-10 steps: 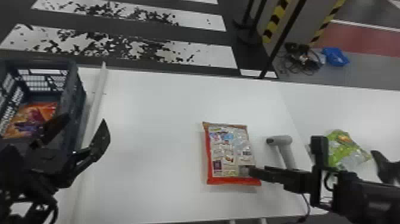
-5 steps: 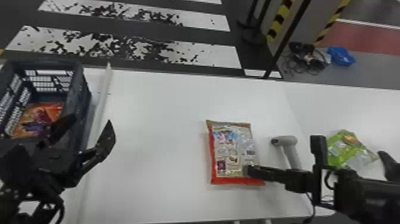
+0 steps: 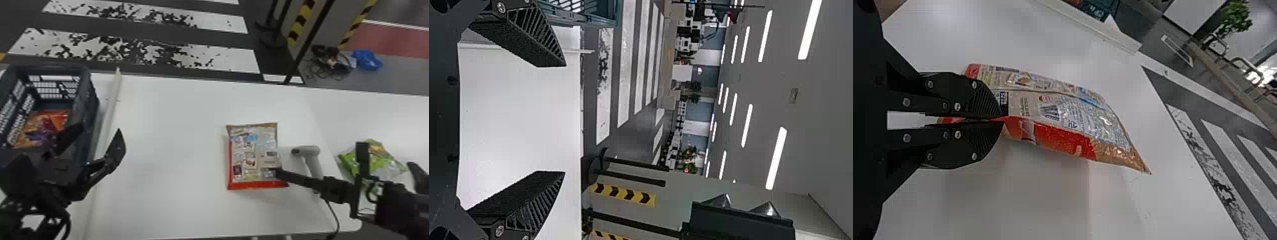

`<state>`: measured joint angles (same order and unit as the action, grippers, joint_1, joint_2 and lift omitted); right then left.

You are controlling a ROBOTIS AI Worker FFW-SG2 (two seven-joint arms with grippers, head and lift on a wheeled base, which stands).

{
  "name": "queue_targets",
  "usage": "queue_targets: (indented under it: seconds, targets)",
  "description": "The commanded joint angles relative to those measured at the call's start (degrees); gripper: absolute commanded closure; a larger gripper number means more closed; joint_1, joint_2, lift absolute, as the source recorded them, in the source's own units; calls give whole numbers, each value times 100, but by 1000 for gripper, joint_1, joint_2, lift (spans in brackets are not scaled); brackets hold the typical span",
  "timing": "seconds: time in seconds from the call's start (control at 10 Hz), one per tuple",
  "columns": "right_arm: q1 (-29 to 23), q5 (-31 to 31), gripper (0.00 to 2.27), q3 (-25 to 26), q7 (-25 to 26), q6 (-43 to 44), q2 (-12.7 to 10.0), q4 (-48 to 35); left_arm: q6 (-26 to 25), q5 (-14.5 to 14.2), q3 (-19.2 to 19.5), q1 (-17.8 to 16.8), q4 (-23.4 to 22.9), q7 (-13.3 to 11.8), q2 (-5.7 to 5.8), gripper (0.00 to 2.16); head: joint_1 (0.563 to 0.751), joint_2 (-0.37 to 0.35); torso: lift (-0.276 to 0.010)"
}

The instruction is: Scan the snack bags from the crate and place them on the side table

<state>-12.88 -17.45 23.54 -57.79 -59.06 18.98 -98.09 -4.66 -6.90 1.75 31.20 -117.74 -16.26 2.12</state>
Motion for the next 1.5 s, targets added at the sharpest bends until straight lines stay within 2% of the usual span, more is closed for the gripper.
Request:
queue_targets:
  seconds: [0.0, 0.2, 0.3, 0.4, 0.6, 0.7, 0.9, 1.2, 1.3, 1.4]
  targets:
    - [-4, -531, 2253, 459, -101, -172, 9, 0, -5, -4, -8, 0, -3, 0, 7, 103, 695, -187, -95]
    - [13, -1138, 2253, 1092, -75, -348, 0, 62, -5, -4, -17, 0, -3, 0, 16, 103, 695, -214, -95]
    - [84, -1498, 2253, 1505, 136, -313, -17, 167, -5, -4, -17, 0, -12, 0, 16, 103, 695, -237, -95]
    - [136, -1788, 2253, 1891, 523, -260, -35, 211, -5, -4, -17, 9, -12, 0, 16, 103, 695, -253, -95]
    - [154, -2061, 2253, 2384, 1314, 109, -132, 229, -5, -4, -8, 9, -12, 0, 16, 103, 695, -330, -95]
    - [163, -2228, 2253, 2559, 1789, 548, -176, 343, 13, -4, -8, 18, -21, 0, 16, 103, 695, -350, -95]
    - [198, -2518, 2253, 2700, 2597, 1603, -184, 871, -5, -4, -8, 18, -12, -9, -1, 103, 695, -350, -95]
    - [576, -2614, 2250, 2551, 2984, 3080, 35, 2303, -5, -4, -8, 9, -3, -9, 7, 103, 695, -350, -95]
    - [699, -2641, 2233, 2472, 3186, 3343, 97, 2655, -5, -4, -8, 9, -3, -9, 7, 103, 695, -350, -95]
    - [769, -2641, 2121, 2419, 3476, 3466, 141, 2875, -5, -13, 1, 9, 5, -9, 16, 103, 695, -350, -95]
